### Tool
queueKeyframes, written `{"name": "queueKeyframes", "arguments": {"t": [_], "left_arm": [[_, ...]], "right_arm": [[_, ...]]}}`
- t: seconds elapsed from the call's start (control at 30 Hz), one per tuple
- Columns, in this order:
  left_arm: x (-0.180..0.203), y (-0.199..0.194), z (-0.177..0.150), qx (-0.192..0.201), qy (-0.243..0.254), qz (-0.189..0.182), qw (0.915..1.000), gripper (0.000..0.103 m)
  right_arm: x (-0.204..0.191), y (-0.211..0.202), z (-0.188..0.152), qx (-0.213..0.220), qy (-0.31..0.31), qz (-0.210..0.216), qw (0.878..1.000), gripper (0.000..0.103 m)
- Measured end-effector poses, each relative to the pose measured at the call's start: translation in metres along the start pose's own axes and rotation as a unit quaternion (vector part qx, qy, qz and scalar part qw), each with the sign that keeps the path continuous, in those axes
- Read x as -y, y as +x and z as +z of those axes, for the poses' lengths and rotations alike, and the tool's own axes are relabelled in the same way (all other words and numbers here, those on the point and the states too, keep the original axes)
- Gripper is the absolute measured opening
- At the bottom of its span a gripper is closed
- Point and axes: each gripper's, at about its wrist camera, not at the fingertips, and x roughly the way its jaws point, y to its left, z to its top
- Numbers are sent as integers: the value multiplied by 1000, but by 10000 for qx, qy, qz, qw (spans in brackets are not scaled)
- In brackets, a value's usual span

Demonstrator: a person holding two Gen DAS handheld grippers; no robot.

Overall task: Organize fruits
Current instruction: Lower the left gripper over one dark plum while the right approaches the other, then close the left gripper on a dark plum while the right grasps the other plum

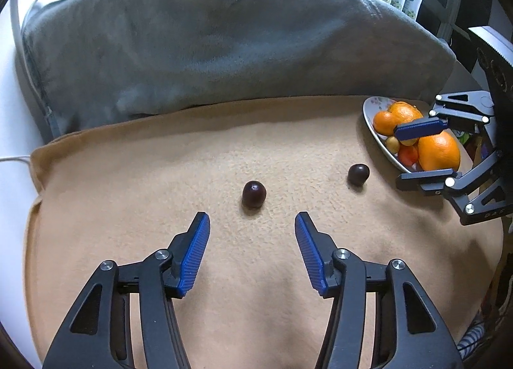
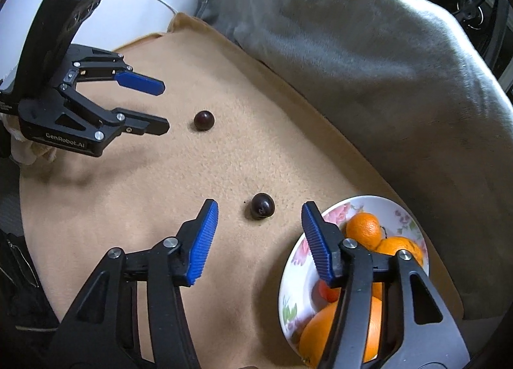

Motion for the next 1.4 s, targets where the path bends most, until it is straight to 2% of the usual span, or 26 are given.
{"name": "queueKeyframes", "arguments": {"t": [0.3,0.4,0.57,1.03,1.4], "left_arm": [[-5,17,3,-138,-86,-210,9996,54],[-6,25,5,-197,-118,-271,9994,47],[-8,35,9,-231,-164,-360,9990,43],[-7,55,18,-338,-74,-299,9990,33],[-7,57,18,-345,-28,-269,9990,26]], "right_arm": [[-1,20,4,-260,-146,109,9995,44],[0,27,4,-370,-201,113,9990,42],[4,37,6,-504,-233,123,9984,39],[1,55,7,-726,-359,119,9966,34],[0,72,12,-832,-397,94,9957,27]]}}
